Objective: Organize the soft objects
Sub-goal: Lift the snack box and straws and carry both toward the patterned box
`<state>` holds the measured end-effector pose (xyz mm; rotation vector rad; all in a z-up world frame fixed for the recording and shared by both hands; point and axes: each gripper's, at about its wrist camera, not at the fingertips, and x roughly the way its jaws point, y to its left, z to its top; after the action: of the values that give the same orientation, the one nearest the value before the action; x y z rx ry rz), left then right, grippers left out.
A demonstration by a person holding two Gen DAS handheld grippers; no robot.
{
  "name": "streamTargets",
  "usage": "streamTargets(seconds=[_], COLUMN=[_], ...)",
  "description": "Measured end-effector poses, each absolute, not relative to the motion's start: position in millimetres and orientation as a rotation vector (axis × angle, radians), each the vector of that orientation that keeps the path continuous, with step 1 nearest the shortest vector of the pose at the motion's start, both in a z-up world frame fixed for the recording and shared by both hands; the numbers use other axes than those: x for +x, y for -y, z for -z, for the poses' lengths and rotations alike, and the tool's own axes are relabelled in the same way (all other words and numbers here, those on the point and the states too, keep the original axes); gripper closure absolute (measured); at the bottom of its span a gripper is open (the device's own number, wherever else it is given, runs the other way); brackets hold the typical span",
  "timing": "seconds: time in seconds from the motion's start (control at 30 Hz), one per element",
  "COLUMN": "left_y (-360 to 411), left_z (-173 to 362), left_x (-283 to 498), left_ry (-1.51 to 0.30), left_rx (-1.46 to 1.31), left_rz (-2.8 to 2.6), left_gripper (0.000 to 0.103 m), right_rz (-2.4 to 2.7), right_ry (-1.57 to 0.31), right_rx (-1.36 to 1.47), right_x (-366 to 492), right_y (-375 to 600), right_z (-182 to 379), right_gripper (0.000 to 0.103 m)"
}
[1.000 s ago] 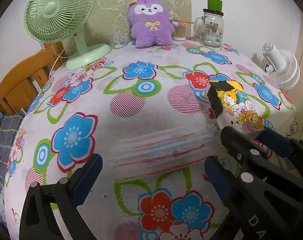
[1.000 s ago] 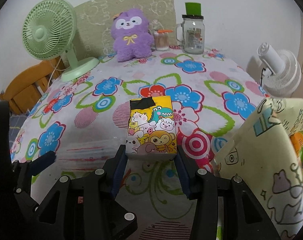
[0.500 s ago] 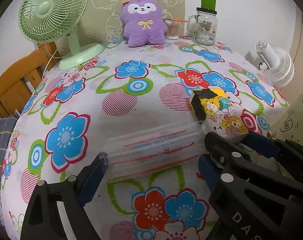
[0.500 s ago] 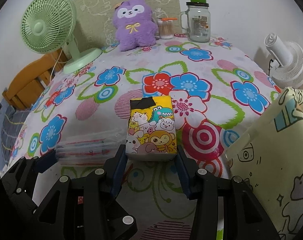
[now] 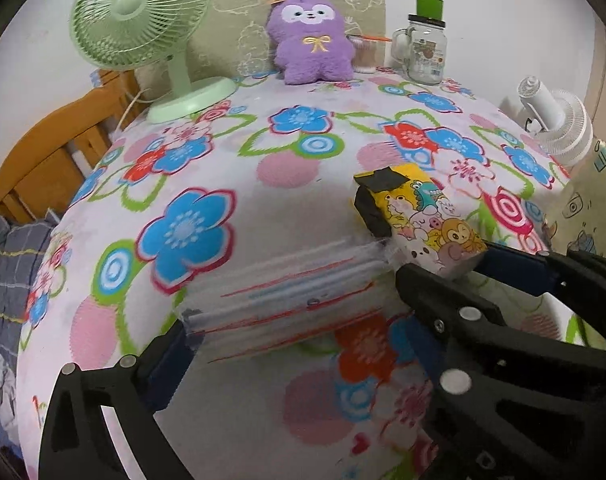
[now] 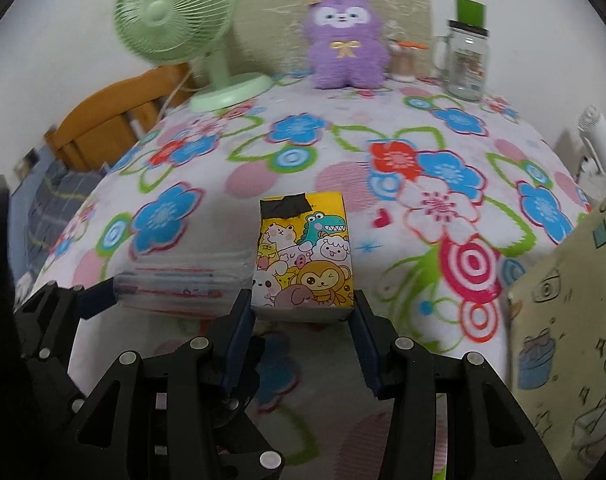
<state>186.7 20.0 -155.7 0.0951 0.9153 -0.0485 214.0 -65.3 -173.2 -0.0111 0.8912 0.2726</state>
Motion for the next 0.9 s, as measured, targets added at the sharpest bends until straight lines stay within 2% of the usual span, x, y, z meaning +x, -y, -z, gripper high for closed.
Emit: streamTargets(seconds=[0.9], left_y=[-19], left_z=[156], left_x=[195], left_ry=[-0.922], left_rx=[0.061], left_rz=[0.005], left_gripper=[0.0], right_rz=[-0.215], right_ry=[-0.881], right_rx=[0.003], right_x=[209], right_y=[79], right_z=[167], right_gripper=[0.053])
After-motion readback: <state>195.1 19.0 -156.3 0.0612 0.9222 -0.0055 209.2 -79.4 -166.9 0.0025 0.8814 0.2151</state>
